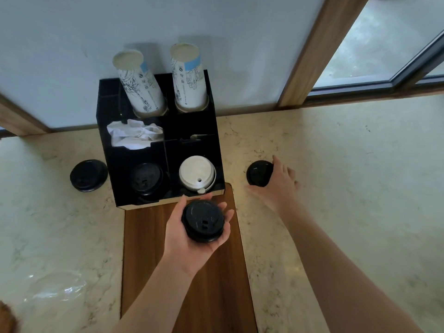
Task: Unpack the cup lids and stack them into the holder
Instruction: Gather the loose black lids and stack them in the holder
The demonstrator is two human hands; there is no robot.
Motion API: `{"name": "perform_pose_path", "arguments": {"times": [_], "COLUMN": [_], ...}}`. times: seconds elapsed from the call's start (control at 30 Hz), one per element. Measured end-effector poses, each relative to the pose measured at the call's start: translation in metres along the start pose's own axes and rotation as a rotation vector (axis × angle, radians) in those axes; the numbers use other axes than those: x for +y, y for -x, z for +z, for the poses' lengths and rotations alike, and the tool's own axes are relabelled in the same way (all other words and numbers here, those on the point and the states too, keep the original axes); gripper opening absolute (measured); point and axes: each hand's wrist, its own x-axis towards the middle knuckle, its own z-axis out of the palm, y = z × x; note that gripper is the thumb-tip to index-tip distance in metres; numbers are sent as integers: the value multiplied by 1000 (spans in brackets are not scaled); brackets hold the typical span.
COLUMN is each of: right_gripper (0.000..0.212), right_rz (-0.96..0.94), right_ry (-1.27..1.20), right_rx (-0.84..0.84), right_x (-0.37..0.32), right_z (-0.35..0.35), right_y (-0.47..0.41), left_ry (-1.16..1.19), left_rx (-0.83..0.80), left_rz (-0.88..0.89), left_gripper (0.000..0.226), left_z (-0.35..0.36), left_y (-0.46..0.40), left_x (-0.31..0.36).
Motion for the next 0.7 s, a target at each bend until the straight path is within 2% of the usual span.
{"name": "perform_pose_path", "arguments": {"times": [0.17,0.33,0.43,0.53,0.7], "right_gripper": [105,109,113,114,107], "right_rz": [-22,-163,-381,-562,-675], "right_ry": [-14,-367,-511,-507,-481], "right_rx": [76,108,-82,-276,-401], "right_x": [2,-27,-58,-81,-96], "right_z": [7,-14,-31,-49,-72], "right_y": [1,44,100,155,214], "left_ry": [-13,-39,-87,-150,-256], "left_rx": [53,83,45,-25,-82], "left_rz": [9,-27,-42,-32,-102], "left_gripper": [54,53,53,53,55], "left_z": [0,4,15,23,13], "left_y": [4,23,48,85,148], "left_x": [2,10,15,18,13]}}
